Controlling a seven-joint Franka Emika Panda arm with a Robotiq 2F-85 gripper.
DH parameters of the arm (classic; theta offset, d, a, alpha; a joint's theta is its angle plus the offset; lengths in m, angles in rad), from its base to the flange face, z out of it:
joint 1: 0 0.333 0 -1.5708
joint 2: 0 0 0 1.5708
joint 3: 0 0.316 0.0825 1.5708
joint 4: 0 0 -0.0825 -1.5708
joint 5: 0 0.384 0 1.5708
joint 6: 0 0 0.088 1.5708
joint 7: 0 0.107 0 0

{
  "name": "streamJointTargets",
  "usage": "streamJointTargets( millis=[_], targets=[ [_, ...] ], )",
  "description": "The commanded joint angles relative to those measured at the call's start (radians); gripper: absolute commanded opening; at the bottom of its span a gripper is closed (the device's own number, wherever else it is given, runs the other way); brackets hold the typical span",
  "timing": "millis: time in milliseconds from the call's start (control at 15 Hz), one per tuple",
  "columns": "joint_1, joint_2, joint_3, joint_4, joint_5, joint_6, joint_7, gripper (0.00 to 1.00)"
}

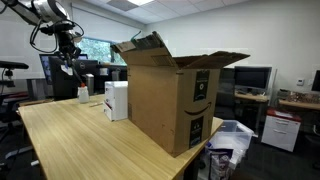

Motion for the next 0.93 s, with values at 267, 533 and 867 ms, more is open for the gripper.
streamJointTargets(
  millis=[267, 533, 867],
  targets=[
    [0.023, 0.038, 0.04, -0.001, 0.038, -0.003, 0.051, 0.06],
    [0.026, 0.054, 0.041, -0.005, 0.025, 0.012, 0.085, 0.06],
    [0.039, 0.09, 0.042, 0.027, 0.026, 0.003, 0.114, 0.06]
  ],
)
